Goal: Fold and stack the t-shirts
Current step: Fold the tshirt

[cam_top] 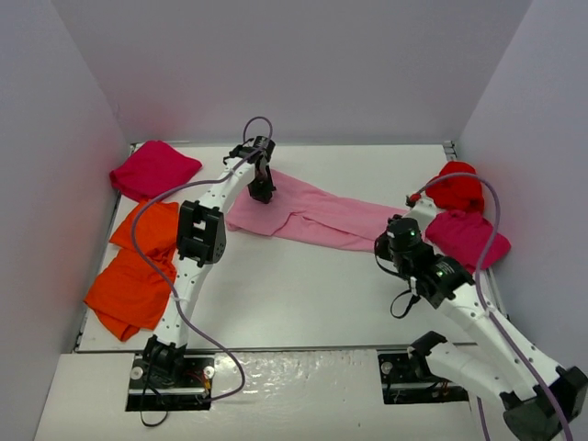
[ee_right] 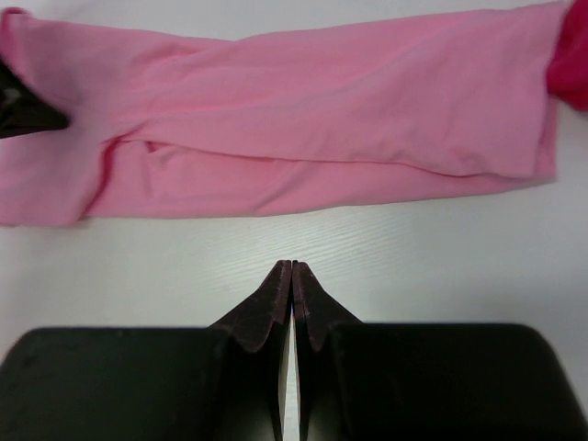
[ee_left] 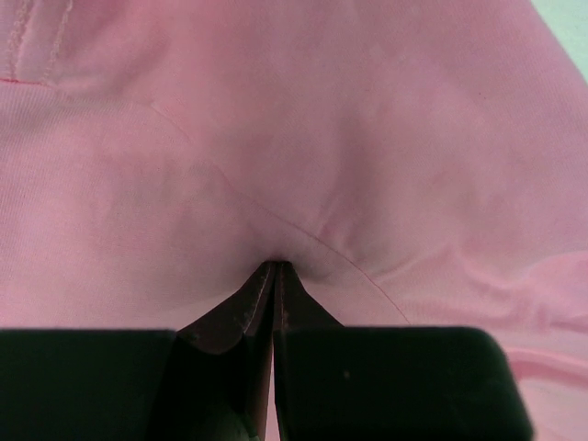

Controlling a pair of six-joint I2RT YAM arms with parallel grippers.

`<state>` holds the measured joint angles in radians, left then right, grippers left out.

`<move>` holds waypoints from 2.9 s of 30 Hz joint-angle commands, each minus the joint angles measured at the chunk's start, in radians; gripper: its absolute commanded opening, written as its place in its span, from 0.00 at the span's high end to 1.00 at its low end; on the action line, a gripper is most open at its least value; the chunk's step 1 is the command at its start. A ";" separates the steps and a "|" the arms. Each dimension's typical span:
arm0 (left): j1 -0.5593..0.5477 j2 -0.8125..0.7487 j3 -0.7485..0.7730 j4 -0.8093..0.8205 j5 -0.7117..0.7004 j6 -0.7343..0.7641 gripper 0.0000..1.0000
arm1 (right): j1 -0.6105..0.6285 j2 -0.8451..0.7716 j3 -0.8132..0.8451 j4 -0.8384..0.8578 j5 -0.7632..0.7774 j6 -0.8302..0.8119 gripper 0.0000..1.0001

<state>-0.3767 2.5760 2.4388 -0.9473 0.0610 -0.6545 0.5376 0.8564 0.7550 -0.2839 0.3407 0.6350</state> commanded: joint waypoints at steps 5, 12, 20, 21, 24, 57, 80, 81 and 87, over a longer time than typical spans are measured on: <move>0.010 -0.106 -0.046 -0.054 -0.200 0.110 1.00 | 0.005 0.514 0.156 0.058 0.468 -0.018 1.00; 0.004 -0.163 -0.005 -0.108 -0.325 0.162 1.00 | 0.000 0.837 0.336 0.131 0.573 -0.109 1.00; 0.002 -0.180 0.009 -0.107 -0.351 0.183 1.00 | -0.012 0.917 0.315 0.206 0.615 -0.175 1.00; 0.002 -0.182 0.008 -0.110 -0.353 0.179 1.00 | -0.015 0.923 0.309 0.206 0.611 -0.173 1.00; -0.007 -0.213 -0.019 -0.110 -0.383 0.175 1.00 | -0.025 0.942 0.298 0.201 0.593 -0.166 1.00; -0.008 -1.380 -0.861 0.048 -0.214 0.112 1.00 | -0.015 1.088 0.423 0.022 0.146 -0.101 1.00; -0.007 -1.421 -0.948 0.070 -0.169 0.089 1.00 | 0.529 0.689 0.105 -0.035 -0.009 0.331 1.00; -0.007 -1.421 -0.951 0.072 -0.167 0.087 1.00 | 0.557 0.688 0.114 -0.037 -0.009 0.354 1.00; -0.008 -1.428 -0.982 0.102 -0.143 0.062 1.00 | 0.842 0.837 0.333 -0.051 0.028 0.392 1.00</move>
<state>-0.3897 1.1759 1.4581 -0.9133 -0.1023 -0.5633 1.2092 1.6115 0.9035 -0.2930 0.3207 0.9566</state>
